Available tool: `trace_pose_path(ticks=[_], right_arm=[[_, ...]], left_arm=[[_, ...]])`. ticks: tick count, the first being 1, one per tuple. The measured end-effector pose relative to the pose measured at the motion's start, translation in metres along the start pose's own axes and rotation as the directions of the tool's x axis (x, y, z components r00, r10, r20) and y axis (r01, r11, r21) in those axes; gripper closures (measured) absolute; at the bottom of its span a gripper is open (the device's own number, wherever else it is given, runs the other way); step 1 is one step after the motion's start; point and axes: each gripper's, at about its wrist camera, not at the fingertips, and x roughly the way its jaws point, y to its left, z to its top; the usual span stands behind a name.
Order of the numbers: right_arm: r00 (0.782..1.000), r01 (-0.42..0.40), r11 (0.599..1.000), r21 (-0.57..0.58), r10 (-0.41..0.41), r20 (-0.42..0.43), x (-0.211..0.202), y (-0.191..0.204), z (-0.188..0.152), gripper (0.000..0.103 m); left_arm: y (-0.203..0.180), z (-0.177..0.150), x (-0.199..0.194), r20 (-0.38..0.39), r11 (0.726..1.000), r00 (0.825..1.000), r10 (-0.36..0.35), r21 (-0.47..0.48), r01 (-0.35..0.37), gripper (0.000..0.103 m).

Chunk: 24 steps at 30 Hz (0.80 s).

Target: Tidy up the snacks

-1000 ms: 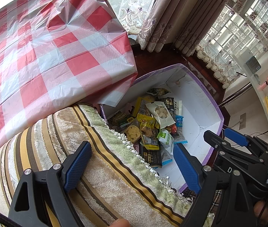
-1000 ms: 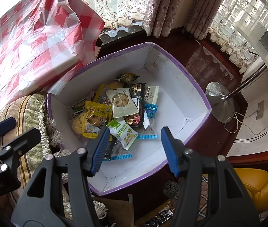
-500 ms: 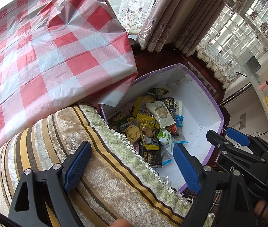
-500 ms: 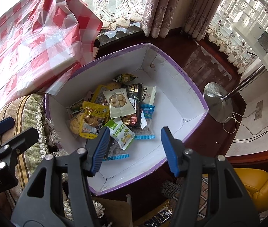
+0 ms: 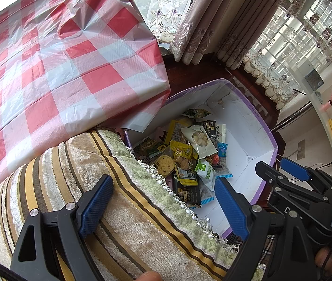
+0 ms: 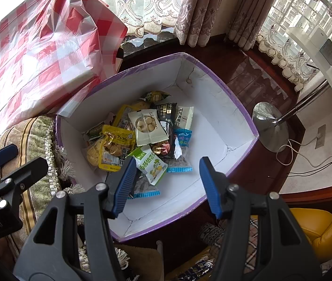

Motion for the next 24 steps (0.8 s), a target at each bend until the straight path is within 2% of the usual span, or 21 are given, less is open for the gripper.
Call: trace_pose_path(ticks=[24], right_arm=[[1.000, 0.000, 1.000, 0.000, 0.000, 0.000, -0.0003, -0.0001, -0.0003, 0.043]], left_arm=[[-0.0001, 0.0002, 0.0002, 0.000, 1.000, 1.000, 0.000, 0.000, 0.000, 0.014]])
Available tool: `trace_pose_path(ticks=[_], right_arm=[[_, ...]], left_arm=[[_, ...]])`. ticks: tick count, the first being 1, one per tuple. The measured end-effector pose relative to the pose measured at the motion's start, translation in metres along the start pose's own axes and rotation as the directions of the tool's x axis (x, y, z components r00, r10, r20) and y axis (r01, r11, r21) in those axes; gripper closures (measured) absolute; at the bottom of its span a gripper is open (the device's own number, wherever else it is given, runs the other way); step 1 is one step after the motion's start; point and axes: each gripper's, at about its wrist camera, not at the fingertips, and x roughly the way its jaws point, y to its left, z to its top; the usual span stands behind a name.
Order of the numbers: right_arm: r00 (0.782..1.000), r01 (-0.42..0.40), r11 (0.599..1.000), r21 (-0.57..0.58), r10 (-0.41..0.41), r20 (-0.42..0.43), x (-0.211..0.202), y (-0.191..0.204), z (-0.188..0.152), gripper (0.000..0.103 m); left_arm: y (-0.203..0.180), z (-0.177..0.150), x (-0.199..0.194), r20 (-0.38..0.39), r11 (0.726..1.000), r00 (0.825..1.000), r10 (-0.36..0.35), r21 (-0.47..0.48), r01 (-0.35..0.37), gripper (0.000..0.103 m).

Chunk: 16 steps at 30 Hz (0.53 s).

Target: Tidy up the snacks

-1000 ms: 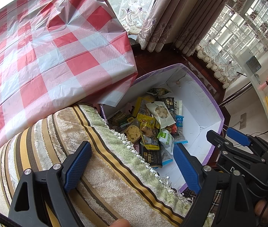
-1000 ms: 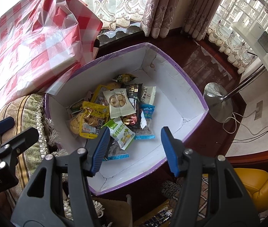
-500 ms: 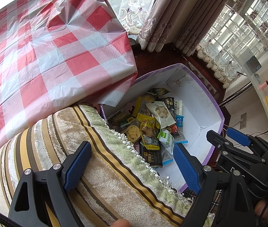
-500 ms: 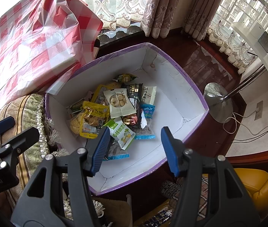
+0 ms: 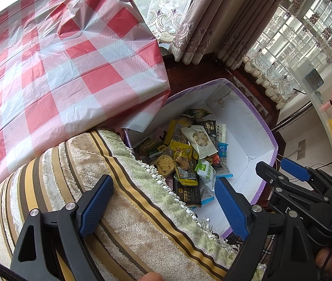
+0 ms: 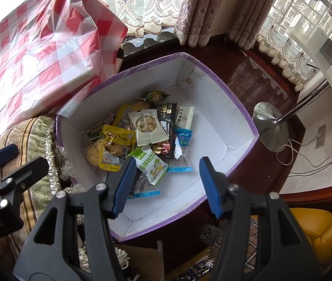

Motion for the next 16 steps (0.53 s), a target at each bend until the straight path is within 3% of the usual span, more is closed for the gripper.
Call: trace_pose_path(ticks=[16], right_arm=[[1.000, -0.007, 1.000, 0.011, 0.007, -0.001, 0.0006, -0.0009, -0.0009, 0.043]], left_arm=[[-0.0002, -0.0006, -0.0035, 0.035, 1.000, 0.999, -0.023, 0.014, 0.023, 0.012]])
